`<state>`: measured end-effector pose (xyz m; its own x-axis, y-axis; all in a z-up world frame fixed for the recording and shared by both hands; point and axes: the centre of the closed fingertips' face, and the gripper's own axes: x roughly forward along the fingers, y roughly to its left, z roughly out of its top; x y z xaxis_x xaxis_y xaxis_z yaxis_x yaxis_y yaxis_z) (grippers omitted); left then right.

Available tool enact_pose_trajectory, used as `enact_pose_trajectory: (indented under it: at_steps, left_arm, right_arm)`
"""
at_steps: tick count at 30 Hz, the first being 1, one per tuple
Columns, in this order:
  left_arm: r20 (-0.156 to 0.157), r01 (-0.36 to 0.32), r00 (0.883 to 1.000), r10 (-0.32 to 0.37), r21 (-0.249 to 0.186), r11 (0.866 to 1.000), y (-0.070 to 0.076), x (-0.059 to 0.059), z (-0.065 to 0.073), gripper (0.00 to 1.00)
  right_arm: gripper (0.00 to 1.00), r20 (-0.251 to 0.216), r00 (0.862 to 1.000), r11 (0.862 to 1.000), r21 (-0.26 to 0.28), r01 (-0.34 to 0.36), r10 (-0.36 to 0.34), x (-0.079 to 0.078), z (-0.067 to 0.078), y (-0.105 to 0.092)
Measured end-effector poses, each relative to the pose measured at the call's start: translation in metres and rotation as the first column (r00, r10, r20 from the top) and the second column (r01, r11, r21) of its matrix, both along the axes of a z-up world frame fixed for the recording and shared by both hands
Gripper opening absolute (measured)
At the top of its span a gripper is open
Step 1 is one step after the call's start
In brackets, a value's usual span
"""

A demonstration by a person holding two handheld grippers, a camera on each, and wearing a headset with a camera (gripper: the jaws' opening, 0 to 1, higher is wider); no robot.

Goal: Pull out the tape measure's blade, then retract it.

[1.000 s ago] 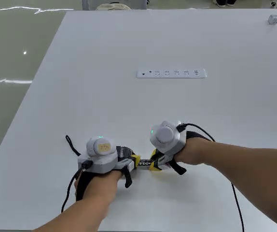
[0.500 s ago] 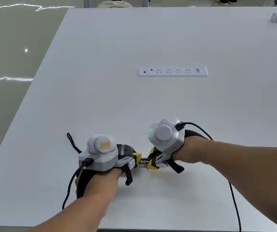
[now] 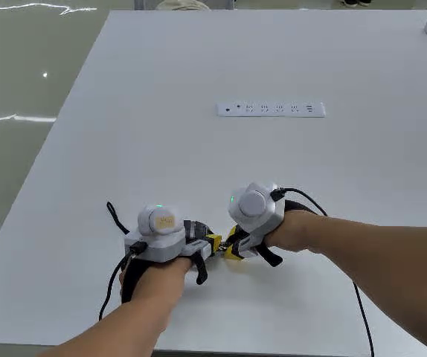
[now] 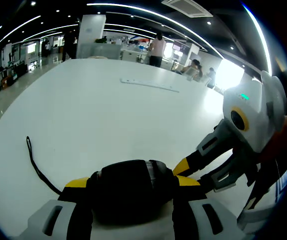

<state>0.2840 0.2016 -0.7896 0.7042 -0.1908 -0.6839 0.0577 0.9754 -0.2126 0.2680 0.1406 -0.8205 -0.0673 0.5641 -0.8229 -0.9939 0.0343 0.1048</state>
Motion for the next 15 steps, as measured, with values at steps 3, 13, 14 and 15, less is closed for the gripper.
enact_pose_trajectory:
  at_steps: [3, 13, 14, 15]
  left_arm:
    - [0.001, 0.000, 1.000, 0.000, -0.001, 1.000, 0.0001, 0.0000, 0.0004, 0.61]
    - [-0.004, 0.003, 1.000, -0.003, -0.001, 1.000, 0.0006, -0.0004, 0.0005, 0.61]
    - [-0.004, 0.003, 1.000, -0.003, -0.001, 1.000, 0.0006, -0.0004, 0.0004, 0.61]
    - [-0.003, 0.004, 1.000, -0.004, -0.002, 1.000, 0.0007, -0.0004, 0.0005, 0.61]
  right_arm:
    - [0.14, 0.004, 1.000, 1.000, 0.011, 0.003, -0.003, -0.0009, 0.0010, 0.0030]
    - [0.16, 0.018, 1.000, 0.999, 0.037, 0.014, -0.015, -0.0012, 0.0031, 0.0074]
    - [0.16, 0.012, 1.000, 0.999, 0.041, 0.020, -0.021, -0.0010, 0.0036, 0.0067]
    - [0.17, 0.004, 1.000, 0.999, 0.044, 0.023, -0.023, -0.0009, 0.0041, 0.0052]
